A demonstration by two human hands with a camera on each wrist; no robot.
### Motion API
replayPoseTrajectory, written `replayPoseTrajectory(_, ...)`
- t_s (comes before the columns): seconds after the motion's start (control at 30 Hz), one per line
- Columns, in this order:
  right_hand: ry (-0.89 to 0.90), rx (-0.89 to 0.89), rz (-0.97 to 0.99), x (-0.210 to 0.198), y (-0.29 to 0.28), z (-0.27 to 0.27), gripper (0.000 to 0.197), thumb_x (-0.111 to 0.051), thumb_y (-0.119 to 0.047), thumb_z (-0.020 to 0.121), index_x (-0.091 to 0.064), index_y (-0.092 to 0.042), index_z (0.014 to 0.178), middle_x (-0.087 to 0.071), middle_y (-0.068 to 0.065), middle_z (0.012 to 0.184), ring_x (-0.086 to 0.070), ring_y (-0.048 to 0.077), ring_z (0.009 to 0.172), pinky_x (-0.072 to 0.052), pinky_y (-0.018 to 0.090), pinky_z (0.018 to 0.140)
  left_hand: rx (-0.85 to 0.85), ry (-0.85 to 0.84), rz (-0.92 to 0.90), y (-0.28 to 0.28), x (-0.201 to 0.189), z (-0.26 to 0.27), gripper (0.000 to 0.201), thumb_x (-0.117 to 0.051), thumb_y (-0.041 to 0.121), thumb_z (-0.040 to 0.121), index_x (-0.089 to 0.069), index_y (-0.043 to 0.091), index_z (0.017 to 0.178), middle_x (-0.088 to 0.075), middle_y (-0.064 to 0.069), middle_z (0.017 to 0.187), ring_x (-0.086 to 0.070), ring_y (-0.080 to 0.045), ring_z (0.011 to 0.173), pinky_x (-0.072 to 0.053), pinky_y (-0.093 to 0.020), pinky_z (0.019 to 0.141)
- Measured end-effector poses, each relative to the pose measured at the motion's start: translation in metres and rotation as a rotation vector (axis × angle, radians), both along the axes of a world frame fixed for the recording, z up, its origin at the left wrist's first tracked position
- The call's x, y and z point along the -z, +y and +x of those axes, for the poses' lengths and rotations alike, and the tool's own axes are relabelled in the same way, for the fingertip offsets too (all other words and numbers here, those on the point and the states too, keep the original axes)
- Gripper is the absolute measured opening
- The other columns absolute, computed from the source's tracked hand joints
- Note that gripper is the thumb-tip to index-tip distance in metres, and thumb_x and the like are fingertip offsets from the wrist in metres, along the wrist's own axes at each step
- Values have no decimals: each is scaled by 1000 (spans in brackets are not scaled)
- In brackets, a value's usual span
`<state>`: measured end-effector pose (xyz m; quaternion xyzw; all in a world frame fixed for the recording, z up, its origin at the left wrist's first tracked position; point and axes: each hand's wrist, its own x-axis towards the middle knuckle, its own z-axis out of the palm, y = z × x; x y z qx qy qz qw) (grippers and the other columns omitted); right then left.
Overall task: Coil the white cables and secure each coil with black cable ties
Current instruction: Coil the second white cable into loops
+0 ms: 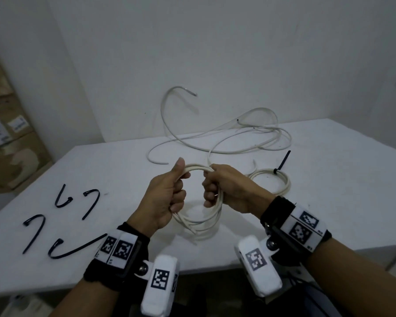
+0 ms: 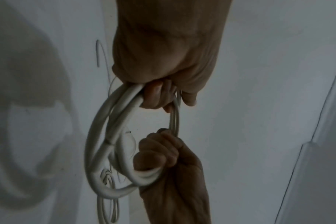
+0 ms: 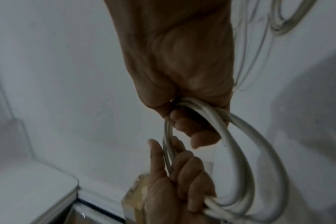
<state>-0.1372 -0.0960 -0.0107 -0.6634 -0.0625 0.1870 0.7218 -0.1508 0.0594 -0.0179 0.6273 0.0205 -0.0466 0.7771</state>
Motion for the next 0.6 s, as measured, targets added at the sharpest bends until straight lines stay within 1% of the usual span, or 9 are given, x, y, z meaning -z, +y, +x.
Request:
replayPoseTrajectory(0.07,113,-64,168,-1,-2,0,28,-42,-1,89,-36,-17,67,-27,-3,51,-29,11,43,-36,22,44,-51,-33,10,1,1,1,48,-60,55,78,-61,7,85,-20,7,50,-18,-6,37,-16,-16,32)
replayPoseTrajectory(0.13,185,-95,274,0,-5,1,28,-49,-17,93,-41,-18,66,-26,-6,49,-26,7,41,-31,19,40,-63,-29,-42,3,0,2,41,-59,48,86,-61,8,85,-22,5,50,-19,-6,36,-16,-15,32)
replayPoseTrajectory(0.2,201,-83,328,0,-4,1,28,-50,-34,94,-48,-14,75,-29,-7,49,-29,6,40,-31,18,39,-59,-12,-70,6,0,4,32,-58,40,91,-59,9,84,-26,5,50,-20,-5,34,-16,-15,32)
replayPoseTrajectory(0.23,197,-59,347,1,-3,1,29,-49,-38,94,-50,-12,80,-30,-6,49,-30,6,40,-32,18,40,-52,-3,-70,7,0,5,29,-58,38,92,-59,10,84,-29,6,49,-20,-5,34,-17,-14,31)
replayPoseTrajectory(0.3,167,0,368,4,0,2,31,-50,-38,94,-52,-8,89,-35,-4,51,-37,7,41,-39,20,42,-38,20,-80,10,-1,7,27,-58,36,92,-58,11,84,-31,6,49,-21,-5,33,-17,-14,31)
replayPoseTrajectory(0.4,139,40,438,10,5,-1,35,-54,-42,90,-56,-8,98,-50,2,60,-55,14,54,-54,29,59,-67,66,-173,15,-3,10,26,-57,35,93,-54,11,83,-27,7,46,-20,-4,32,-15,-15,29)
replayPoseTrajectory(0.47,162,69,555,17,10,-6,37,-53,-45,90,-58,-9,97,-56,4,62,-60,18,57,-55,33,66,-104,95,-258,19,-2,13,26,-55,34,94,-51,11,82,-26,8,44,-20,-3,30,-15,-15,28)
replayPoseTrajectory(0.53,194,121,680,25,19,-13,38,-47,-46,93,-57,-9,93,-52,4,58,-55,18,51,-52,31,62,-124,130,-321,21,-1,15,26,-53,33,95,-50,11,81,-27,9,41,-21,-2,28,-16,-15,26)
replayPoseTrajectory(0.6,237,179,784,29,30,-17,38,-42,-47,95,-55,-12,87,-41,-1,50,-42,12,41,-42,25,50,-120,174,-343,19,2,15,27,-51,32,96,-48,11,80,-28,8,40,-22,-3,28,-17,-14,26)
